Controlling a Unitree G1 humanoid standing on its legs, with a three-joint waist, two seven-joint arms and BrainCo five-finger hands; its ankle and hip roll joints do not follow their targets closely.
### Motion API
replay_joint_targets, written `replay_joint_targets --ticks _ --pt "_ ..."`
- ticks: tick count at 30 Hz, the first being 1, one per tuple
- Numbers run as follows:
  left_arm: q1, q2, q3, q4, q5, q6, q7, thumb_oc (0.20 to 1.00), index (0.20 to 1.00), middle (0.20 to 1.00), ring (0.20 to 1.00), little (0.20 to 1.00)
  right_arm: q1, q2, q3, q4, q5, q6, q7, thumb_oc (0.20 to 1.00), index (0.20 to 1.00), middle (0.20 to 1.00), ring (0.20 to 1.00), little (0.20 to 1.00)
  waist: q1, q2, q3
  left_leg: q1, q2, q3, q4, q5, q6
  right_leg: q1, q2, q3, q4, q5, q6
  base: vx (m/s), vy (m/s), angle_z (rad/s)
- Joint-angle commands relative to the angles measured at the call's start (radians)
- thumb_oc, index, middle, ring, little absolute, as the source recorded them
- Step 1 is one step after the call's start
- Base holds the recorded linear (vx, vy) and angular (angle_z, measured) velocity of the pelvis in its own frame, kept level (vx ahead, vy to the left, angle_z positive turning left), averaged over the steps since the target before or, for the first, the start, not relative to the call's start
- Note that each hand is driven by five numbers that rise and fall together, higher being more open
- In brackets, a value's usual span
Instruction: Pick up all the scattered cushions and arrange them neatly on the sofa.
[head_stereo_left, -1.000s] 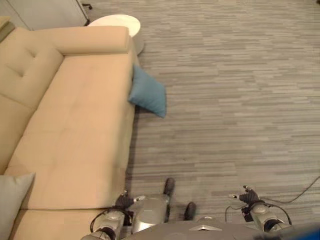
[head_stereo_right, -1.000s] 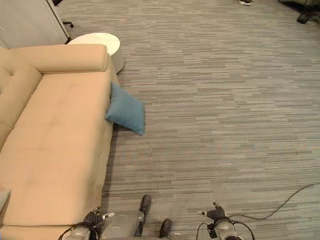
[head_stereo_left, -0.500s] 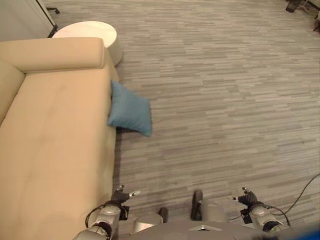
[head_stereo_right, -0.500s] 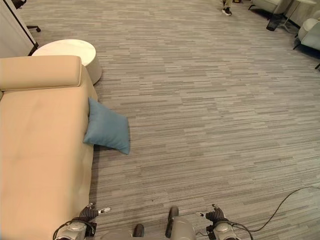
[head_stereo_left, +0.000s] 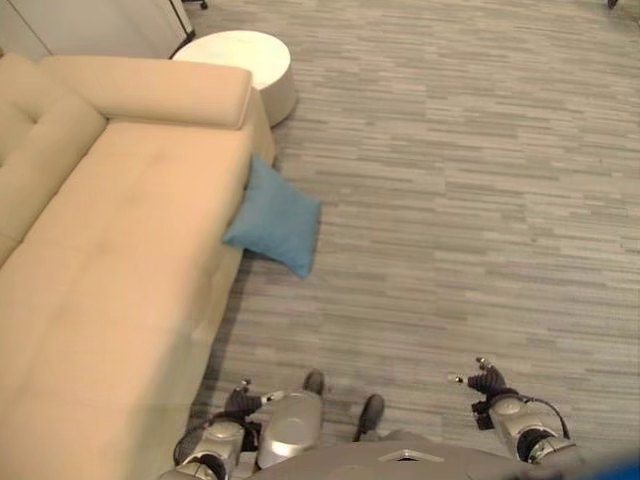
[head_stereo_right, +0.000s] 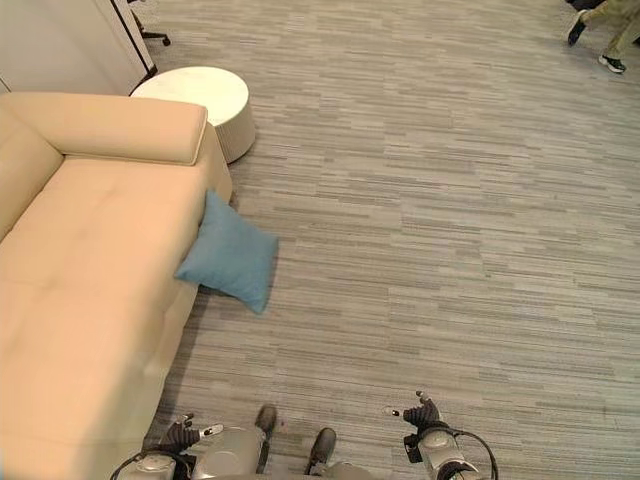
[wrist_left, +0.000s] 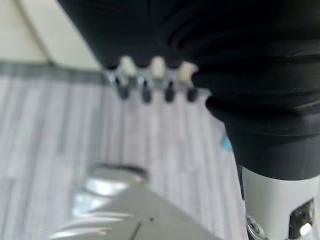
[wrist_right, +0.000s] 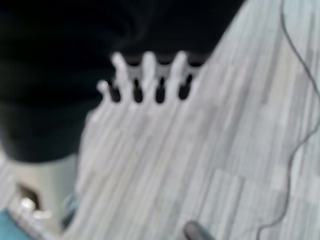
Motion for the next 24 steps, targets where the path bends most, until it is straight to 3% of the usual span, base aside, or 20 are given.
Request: replay_joint_targets --ticks 1,6,7,11,12,14,15,18,21,24 --pt "-0.014 -0.01 -0.01 0.006 0.027 -0.007 -0.011 1.0 1.0 1.0 1.0 1.0 0.022 -0.047 -0.009 -0.029 0.017 -0.021 -0.004 1.0 1.0 1.0 1.0 1.0 0.02 0.022 -0.022 0.02 -0.023 -0.006 0.032 0.029 0.023 0.031 -0.026 0.085 0.089 -0.033 0.122 0.25 0.045 -0.16" --pt "-0.002 -0.005 0.006 0.016 0.02 -0.005 -0.01 1.0 1.0 1.0 1.0 1.0 0.017 -0.032 -0.007 -0.039 -0.005 -0.023 0.001 1.0 1.0 1.0 1.0 1.0 0.031 0.018 -0.047 0.081 -0.05 -0.042 0.037 -0.02 0.061 0.03 -0.071 0.081 0.216 -0.044 0.156 0.25 0.134 -0.4" --pt "-0.007 0.006 0.005 0.007 0.014 -0.005 -0.009 1.0 1.0 1.0 1.0 1.0 0.006 -0.026 -0.004 -0.044 -0.011 -0.023 0.005 1.0 1.0 1.0 1.0 1.0 0.026 0.026 -0.038 0.128 -0.06 -0.055 0.039 -0.048 0.1 -0.05 -0.115 0.097 0.425 0.044 0.189 0.22 0.203 -0.12" --pt "-0.018 0.017 0.0 -0.002 0.006 -0.006 -0.007 1.0 1.0 1.0 1.0 1.0 0.003 -0.023 -0.004 -0.041 -0.006 -0.023 0.002 1.0 1.0 1.0 1.0 1.0 0.006 0.041 -0.029 0.163 -0.056 -0.093 0.035 -0.065 0.12 -0.116 -0.11 0.143 0.533 0.079 0.18 0.2 0.086 0.1" --pt "-0.027 0.022 -0.004 -0.005 0.005 -0.007 -0.005 1.0 1.0 1.0 1.0 1.0 0.001 -0.024 -0.001 -0.042 -0.003 -0.023 0.005 1.0 1.0 1.0 1.0 1.0 -0.008 0.046 -0.03 0.206 -0.047 -0.131 0.009 -0.076 0.115 -0.181 -0.102 0.176 0.465 0.069 0.166 0.28 -0.015 0.46" --pt "-0.03 0.023 -0.005 -0.005 0.007 -0.008 -0.005 1.0 1.0 1.0 1.0 1.0 0.0 -0.026 0.0 -0.04 -0.004 -0.023 0.006 1.0 1.0 1.0 1.0 1.0 -0.013 0.048 -0.027 0.22 -0.044 -0.138 -0.001 -0.081 0.112 -0.183 -0.109 0.171 0.43 0.068 0.164 0.21 -0.055 0.44" --pt "-0.033 0.025 -0.008 -0.002 0.013 -0.009 -0.005 1.0 1.0 1.0 1.0 1.0 -0.003 -0.026 0.002 -0.041 -0.005 -0.022 0.006 1.0 1.0 1.0 1.0 1.0 -0.019 0.042 -0.028 0.228 -0.047 -0.145 -0.006 -0.089 0.108 -0.202 -0.115 0.176 0.354 0.073 0.167 0.22 -0.09 0.48" --pt "-0.033 0.022 0.0 0.013 0.015 -0.014 -0.004 1.0 1.0 1.0 1.0 1.0 -0.007 -0.025 0.005 -0.042 -0.005 -0.019 0.006 1.0 1.0 1.0 1.0 1.0 -0.041 0.036 -0.02 0.273 -0.045 -0.177 -0.028 -0.109 0.096 -0.229 -0.115 0.213 0.168 0.137 0.187 0.26 -0.127 0.16" --pt "-0.023 0.02 0.017 0.035 0.014 -0.019 -0.002 1.0 1.0 1.0 1.0 1.0 -0.008 -0.023 0.015 -0.046 -0.019 -0.019 0.011 1.0 1.0 1.0 1.0 1.0 -0.051 0.03 -0.02 0.297 -0.041 -0.198 -0.029 -0.129 0.08 -0.234 -0.115 0.219 0.133 0.161 0.199 0.24 -0.142 0.3" --pt "-0.016 0.009 0.014 0.045 0.018 -0.015 -0.001 1.0 1.0 1.0 1.0 1.0 -0.003 -0.027 0.022 -0.042 -0.022 -0.019 0.013 1.0 1.0 1.0 1.0 1.0 -0.054 0.024 -0.037 0.305 -0.02 -0.204 -0.01 -0.143 0.059 -0.214 -0.105 0.226 0.133 0.153 0.182 0.17 -0.154 0.52"
